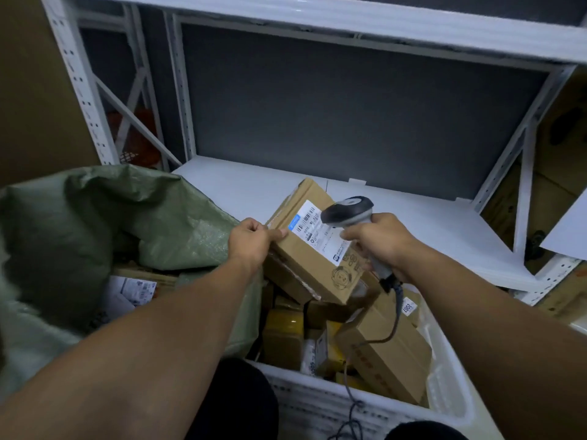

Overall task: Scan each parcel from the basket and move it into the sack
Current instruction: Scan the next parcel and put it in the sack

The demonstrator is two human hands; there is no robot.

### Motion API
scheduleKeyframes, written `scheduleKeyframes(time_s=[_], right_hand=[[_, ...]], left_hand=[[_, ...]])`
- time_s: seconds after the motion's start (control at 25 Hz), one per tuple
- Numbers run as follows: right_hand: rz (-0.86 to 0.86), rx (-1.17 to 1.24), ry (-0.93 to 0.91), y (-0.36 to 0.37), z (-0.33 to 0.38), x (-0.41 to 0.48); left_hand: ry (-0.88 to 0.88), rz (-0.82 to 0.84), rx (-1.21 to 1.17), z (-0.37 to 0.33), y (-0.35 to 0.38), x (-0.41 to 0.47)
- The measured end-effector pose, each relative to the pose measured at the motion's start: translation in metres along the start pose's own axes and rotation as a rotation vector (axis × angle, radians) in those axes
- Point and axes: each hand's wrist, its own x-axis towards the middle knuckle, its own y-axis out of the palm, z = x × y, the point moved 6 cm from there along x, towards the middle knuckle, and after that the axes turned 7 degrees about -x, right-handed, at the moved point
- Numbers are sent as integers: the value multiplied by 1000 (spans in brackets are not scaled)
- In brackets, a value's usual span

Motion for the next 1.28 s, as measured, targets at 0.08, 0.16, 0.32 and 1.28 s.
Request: scheduleKeyframes(time_s=[0.08,0.16,0.32,1.28], right_hand=[[68,-51,-18,-3,11,-9],[67,-137,-57,-11,24,-16],[147,-180,-108,-19,39,-31],[71,-345,-197,-43,82,-85]], left_hand=[[-17,-12,24,-14,-9,-3],[-29,-26,67,-22,-14,-4],[-64,-74,134,-34,-21,-12],[-55,-127,119,-34,-51,-24]])
